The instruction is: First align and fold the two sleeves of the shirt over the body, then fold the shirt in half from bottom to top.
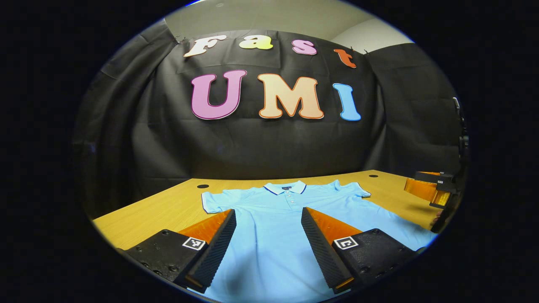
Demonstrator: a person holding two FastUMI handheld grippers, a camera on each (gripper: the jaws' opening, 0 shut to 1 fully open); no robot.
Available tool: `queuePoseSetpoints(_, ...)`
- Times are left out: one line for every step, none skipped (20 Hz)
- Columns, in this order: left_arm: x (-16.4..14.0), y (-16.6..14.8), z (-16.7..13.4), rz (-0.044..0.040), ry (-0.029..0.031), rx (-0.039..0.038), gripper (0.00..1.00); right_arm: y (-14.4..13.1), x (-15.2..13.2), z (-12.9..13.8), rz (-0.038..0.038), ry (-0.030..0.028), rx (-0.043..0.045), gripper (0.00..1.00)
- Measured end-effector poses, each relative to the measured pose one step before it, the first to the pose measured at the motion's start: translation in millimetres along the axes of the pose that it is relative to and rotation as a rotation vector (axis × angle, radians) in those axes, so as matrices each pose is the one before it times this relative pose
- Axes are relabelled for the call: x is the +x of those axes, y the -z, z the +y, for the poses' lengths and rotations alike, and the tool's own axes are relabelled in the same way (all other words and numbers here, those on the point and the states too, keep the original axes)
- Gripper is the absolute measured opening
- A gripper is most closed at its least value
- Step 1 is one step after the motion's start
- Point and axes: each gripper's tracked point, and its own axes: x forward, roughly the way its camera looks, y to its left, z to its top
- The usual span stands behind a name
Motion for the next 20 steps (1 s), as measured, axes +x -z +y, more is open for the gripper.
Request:
queuePoseSetpoints(0.3,0.13,0.13,0.0003,0.00008,-0.00041,0.94,6.42,4.0,-2.84,0.03778,-0.00206,0.00052,0.98)
queuePoseSetpoints(-0.12,-0.03,-0.07,0.00085,-0.00015,0.00005,0.94,5.85,4.15,-1.6,0.03969,-0.00459,0.00404,0.98)
queuePoseSetpoints(0.2,0.27,-0.1,-0.00015,0.00007,-0.00021,0.94,-0.31,1.44,0.07,0.02659,-0.00743,0.01122,0.98)
queuePoseSetpoints(-0.36,-0.29,-0.11,0.00029,-0.00016,0.00006,0.94,-4.88,4.33,-0.2,0.01266,-0.00571,0.01257,0.96)
queuePoseSetpoints(-0.34,-0.11,0.21,0.00011,0.00004,0.00031,0.94,-7.19,5.86,-2.65,0.00913,0.00798,0.0,0.98)
queuePoseSetpoints(0.13,-0.48,-0.11,-0.00016,0.00018,0.00016,0.94,-8.56,6.21,-5.17,0.00566,0.01286,-0.01032,0.98)
queuePoseSetpoints(0.4,0.8,-0.08,0.00034,-0.00002,-0.00011,0.94,-8.17,7.64,-3.37,0.00628,0.00912,-0.00784,0.98)
queuePoseSetpoints(0.05,-0.39,0.04,0.00034,-0.00003,-0.0009,0.94,-8.59,9.13,-4.34,0.00934,0.01143,-0.01109,0.98)
queuePoseSetpoints(-0.27,0.21,-0.03,0.00029,0.00021,-0.00041,0.94,-7.53,9.86,-2.68,0.00776,-0.00092,-0.00263,0.98)
queuePoseSetpoints(-0.1,0.02,-0.02,0.00072,0.00002,-0.00021,0.94,-7.96,10.41,-0.38,0.01475,-0.00182,0.0103,0.98)
queuePoseSetpoints(0.06,0.5,0.15,-0.00031,0.00009,-0.00028,0.94,-3.84,12.59,-2.79,0.0211,0.00059,0.01339,0.98)
queuePoseSetpoints(-0.14,-0.93,0.03,0.00039,0.00002,-0.00025,0.94,-6.11,13.83,-0.89,0.0062,-0.00147,0.00323,0.98)
queuePoseSetpoints(-0.07,0.55,0.08,0.00044,0.00002,-0.00019,0.94,-5.02,13.55,-3.58,0.01439,0.01009,-0.00005,0.98)
queuePoseSetpoints(-0.13,-0.36,-0.11,-0.00025,0.00017,-0.00012,0.94,-4.37,15.4,-3.65,0.01176,0.00629,0.00103,0.95)
queuePoseSetpoints(0.28,0.79,0.19,0.00094,0.00009,-0.00038,0.94,-0.28,13.93,-1.84,0.02734,0.00801,0.00674,0.98)
queuePoseSetpoints(-0.14,-0.26,-0.01,-0.00036,0.00002,-0.00011,0.94,1.45,15.73,-3.18,0.02528,0.00752,0.0119,0.98)
queuePoseSetpoints(-0.28,-0.08,0.25,0.0003,-0.00005,-0.00015,0.94,0.04,15.66,-5.6,0.0183,0.01713,0.00657,0.98)
queuePoseSetpoints(0.01,0.34,-0.17,0.0001,0.00008,0.00021,0.94,-0.37,13.92,-6.9,0.01788,0.019,0.00229,0.94)
queuePoseSetpoints(0.06,-0.27,0.05,-0.00039,0.00008,0.00008,0.94,2.35,14.18,-7.25,0.02657,0.02234,0.0081,0.98)
queuePoseSetpoints(-0.59,-0.49,-0.11,0.00006,-0.00009,0.00002,0.94,1.8,13.44,-7.32,0.02528,0.01991,0.01823,0.98)
